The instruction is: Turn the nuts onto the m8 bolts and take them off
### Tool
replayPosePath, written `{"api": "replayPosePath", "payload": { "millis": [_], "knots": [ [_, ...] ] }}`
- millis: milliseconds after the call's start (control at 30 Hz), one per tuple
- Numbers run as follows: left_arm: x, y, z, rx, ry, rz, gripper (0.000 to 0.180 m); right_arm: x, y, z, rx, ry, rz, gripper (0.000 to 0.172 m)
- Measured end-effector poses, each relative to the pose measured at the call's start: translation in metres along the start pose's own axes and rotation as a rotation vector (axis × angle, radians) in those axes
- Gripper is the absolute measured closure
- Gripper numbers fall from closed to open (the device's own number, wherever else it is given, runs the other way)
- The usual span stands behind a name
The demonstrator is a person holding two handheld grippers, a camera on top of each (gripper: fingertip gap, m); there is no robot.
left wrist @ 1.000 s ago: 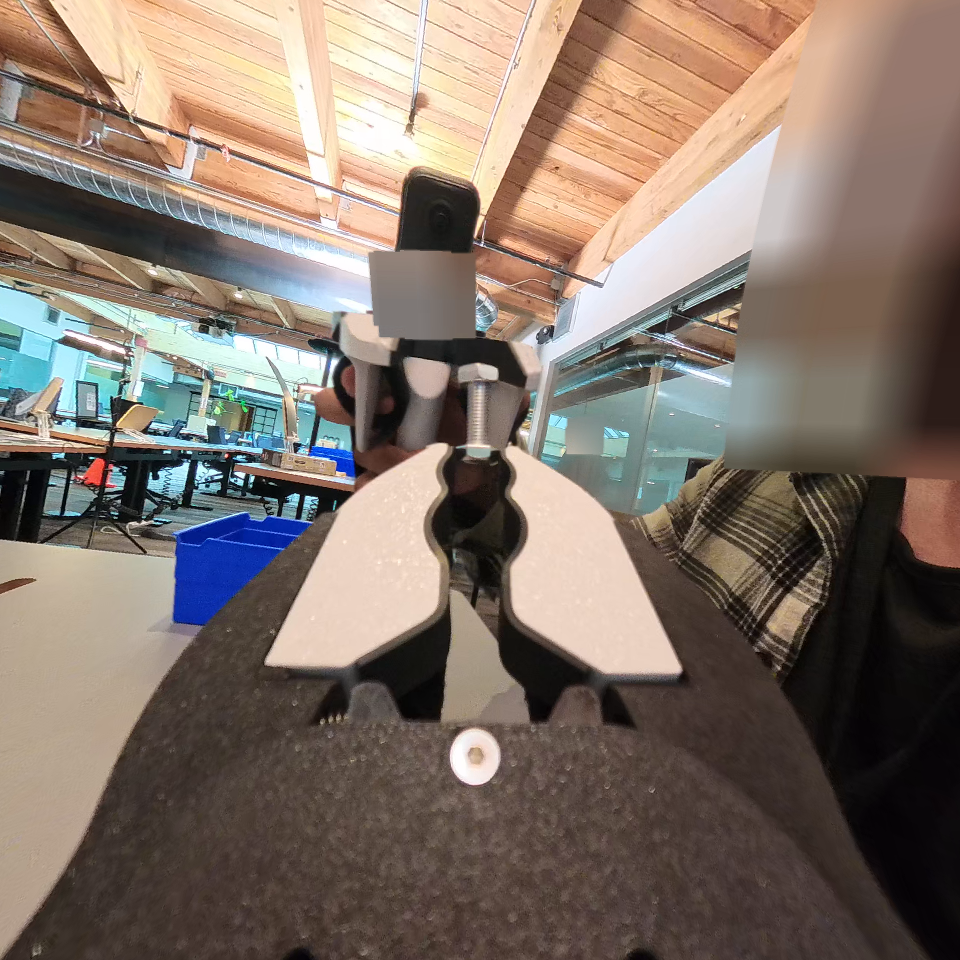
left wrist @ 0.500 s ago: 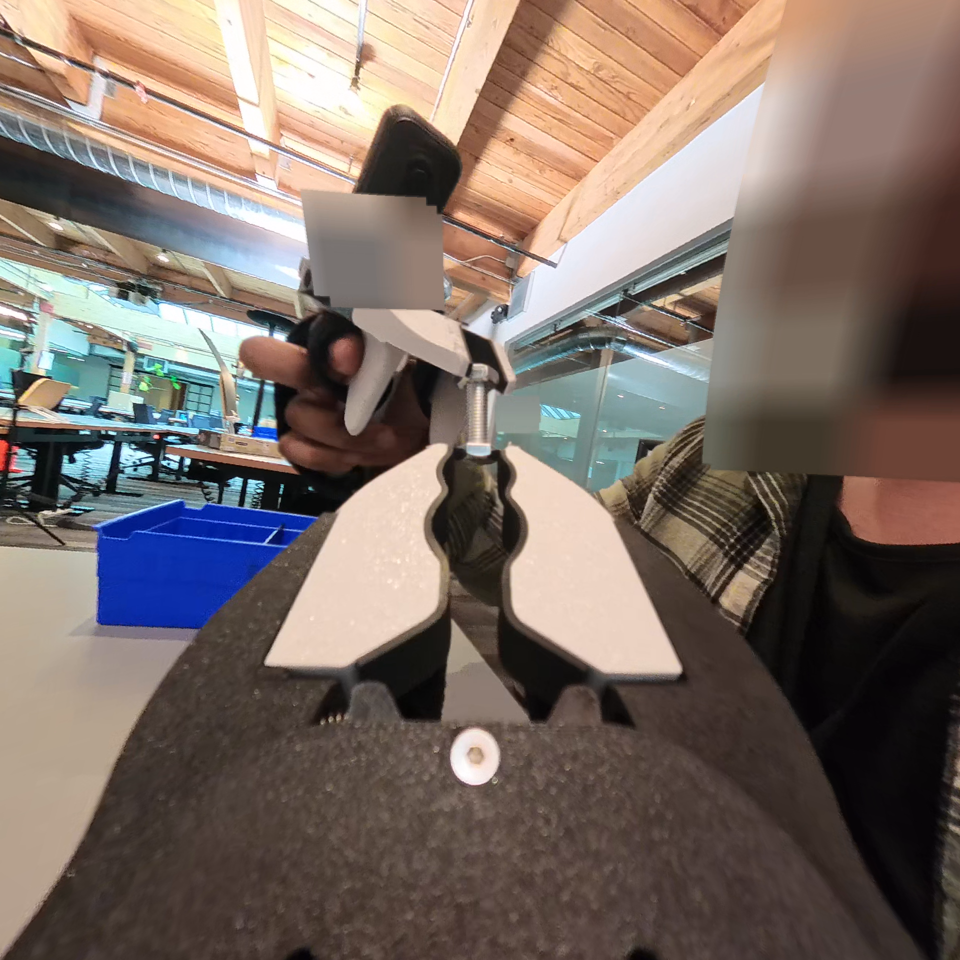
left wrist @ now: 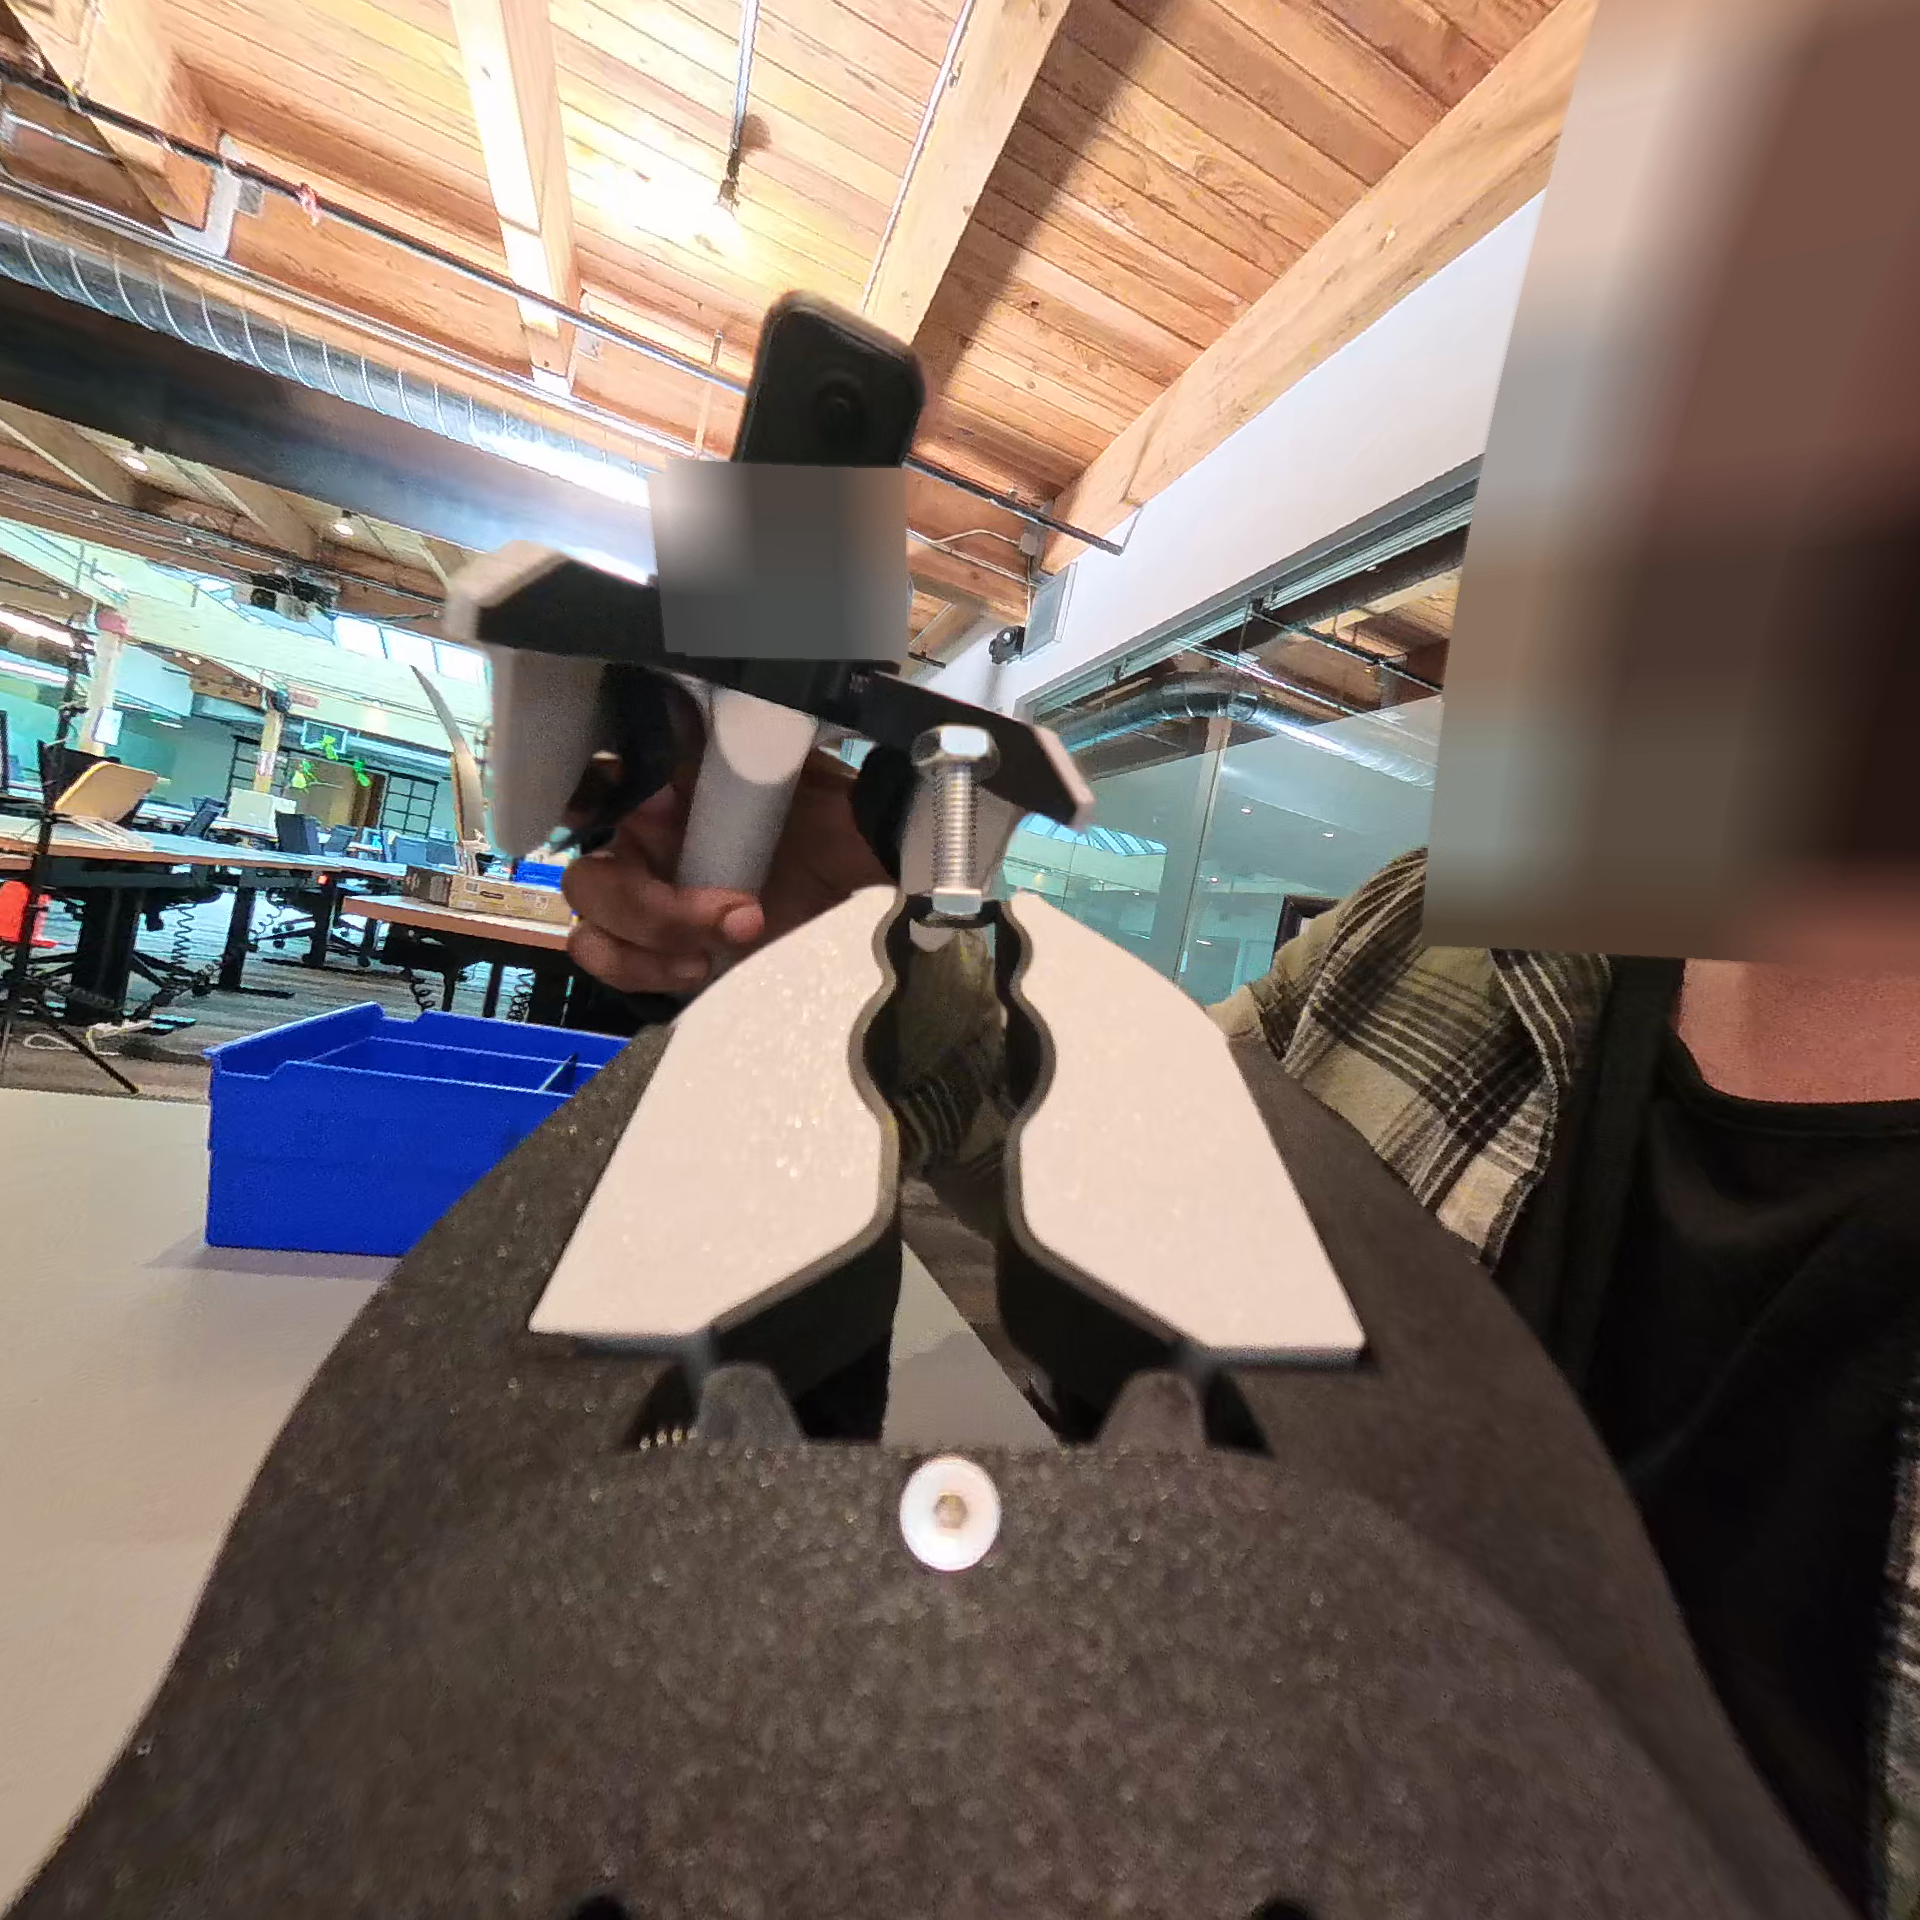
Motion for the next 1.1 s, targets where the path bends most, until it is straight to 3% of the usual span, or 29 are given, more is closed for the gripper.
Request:
{"api": "replayPosePath", "payload": {
  "millis": [233,367,667,800,1100],
  "knots": [
    [-0.001,0.001,0.0,0.001,-0.004,-0.009,0.166,0.005,0.013,-0.019,0.069,-0.075,0.003,0.082],
    [-0.001,0.0,0.0,-0.006,-0.011,-0.004,0.165,-0.001,0.015,-0.011,0.012,-0.103,-0.025,0.09],
    [-0.002,0.002,0.002,-0.045,-0.033,-0.006,0.166,-0.006,0.003,0.018,-0.088,-0.143,0.04,0.155],
    [-0.002,0.002,0.001,-0.023,-0.017,-0.005,0.165,-0.006,0.005,0.019,-0.128,-0.103,0.059,0.157],
    [0.009,-0.007,-0.003,0.092,0.082,0.041,0.166,-0.002,0.015,0.026,-0.387,0.237,0.075,0.157]
  ]
}}
Point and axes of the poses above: each gripper's, where its closed fingertips meet, y back along the fingers, x out of its underside, z = x × y across the jaws, the point moved 5 cm from there along y, back along the fingers, and after that the axes turned 7 degrees about x, right-handed, at the moved point
